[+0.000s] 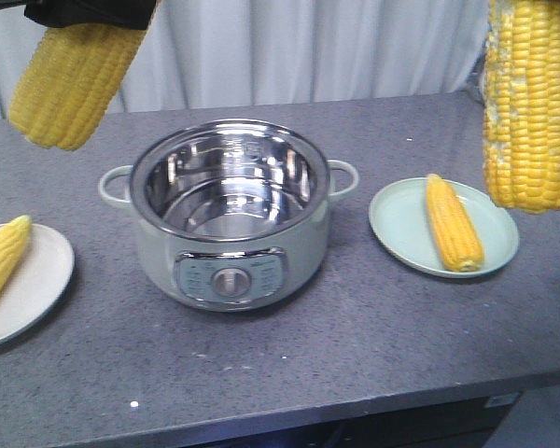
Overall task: Distribute corn equally
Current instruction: 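Turn the base toward the other counter holding both cobs aloft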
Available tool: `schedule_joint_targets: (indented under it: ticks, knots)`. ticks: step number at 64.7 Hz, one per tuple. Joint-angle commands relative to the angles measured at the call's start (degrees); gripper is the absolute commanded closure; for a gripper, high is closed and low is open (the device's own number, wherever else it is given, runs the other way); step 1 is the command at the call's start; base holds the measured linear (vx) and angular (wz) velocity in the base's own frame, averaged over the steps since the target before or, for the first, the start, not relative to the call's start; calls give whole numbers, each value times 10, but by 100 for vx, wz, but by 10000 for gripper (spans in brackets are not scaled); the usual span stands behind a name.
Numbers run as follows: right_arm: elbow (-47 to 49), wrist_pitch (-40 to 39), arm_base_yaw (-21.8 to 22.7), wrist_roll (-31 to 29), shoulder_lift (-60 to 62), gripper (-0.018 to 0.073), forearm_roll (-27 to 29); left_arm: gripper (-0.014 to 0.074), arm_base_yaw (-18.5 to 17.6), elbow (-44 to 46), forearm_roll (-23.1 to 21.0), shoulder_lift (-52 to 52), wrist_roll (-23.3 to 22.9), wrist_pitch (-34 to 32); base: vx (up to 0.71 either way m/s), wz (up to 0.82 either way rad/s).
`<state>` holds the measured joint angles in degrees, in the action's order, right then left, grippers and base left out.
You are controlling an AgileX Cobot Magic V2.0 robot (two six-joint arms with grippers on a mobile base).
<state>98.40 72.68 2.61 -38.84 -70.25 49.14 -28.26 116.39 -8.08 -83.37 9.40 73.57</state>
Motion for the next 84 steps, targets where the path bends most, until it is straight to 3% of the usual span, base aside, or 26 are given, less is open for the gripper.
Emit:
schedule_joint_targets:
  ticks: [1, 84]
  knots:
    - [14, -21, 2, -3, 10, 564, 27, 604, 1, 16, -7, 16, -5, -19, -1, -32]
    - [14, -21, 2, -3, 10, 564, 27, 604, 1, 16, -7, 16, -5, -19, -2, -33]
